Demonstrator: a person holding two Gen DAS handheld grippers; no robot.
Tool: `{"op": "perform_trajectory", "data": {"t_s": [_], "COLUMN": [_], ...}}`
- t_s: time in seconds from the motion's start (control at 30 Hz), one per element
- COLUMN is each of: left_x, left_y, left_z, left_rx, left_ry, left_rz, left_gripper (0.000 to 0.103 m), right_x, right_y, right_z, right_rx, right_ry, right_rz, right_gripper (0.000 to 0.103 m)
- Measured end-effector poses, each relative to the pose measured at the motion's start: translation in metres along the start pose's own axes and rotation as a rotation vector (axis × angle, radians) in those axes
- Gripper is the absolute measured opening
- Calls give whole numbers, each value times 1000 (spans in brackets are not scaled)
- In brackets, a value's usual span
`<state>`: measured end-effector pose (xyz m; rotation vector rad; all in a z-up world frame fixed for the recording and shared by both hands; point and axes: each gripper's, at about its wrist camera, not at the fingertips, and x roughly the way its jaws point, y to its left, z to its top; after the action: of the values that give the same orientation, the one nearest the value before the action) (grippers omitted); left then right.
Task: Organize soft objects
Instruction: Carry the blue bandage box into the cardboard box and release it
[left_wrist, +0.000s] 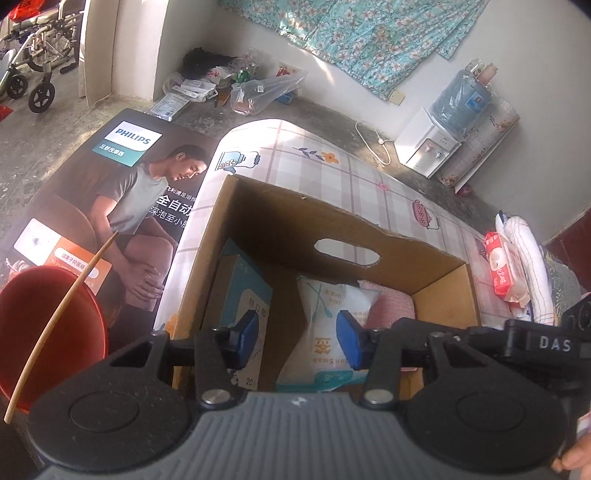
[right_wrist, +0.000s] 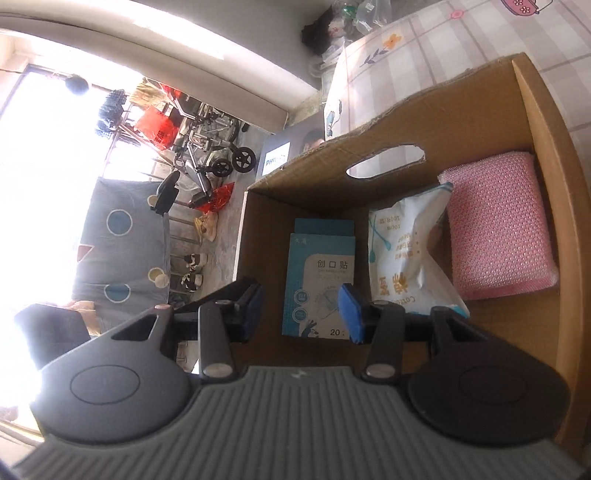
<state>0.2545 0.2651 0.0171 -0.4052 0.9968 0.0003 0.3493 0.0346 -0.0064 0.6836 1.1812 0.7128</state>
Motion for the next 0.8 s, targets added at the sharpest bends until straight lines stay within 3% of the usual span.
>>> {"op": "perform_trajectory", "data": {"t_s": [0.13,0.3,0.53,0.63,0.7,0.8], "left_x": [18,32,40,46,52,61], "left_y": [-2,-7,-22,-32,-40,-50], "left_z": [-7,-4,-4,-7,-10,-11], "left_rx": [18,40,75,120,161,179], "left_ry": [39,21,27,28,44,65], "left_rz": [91,192,260,309,336,361], "left_gripper": [43,41,42,48,62,71], "right_x": [-43,-91,-120,-122,-122,-121], "right_y": [8,4,-13,-16,-17,-19], "right_z": [-17,-44,-67,-74,-77,-79], "right_rx": [-82,-155,-196,-213,-212,-208], "right_ry": [-46,-93,-123,-128,-124,-119], "right_rz": [23,27,10,4,13,31], "right_gripper": [45,45,45,45,45,45]}}
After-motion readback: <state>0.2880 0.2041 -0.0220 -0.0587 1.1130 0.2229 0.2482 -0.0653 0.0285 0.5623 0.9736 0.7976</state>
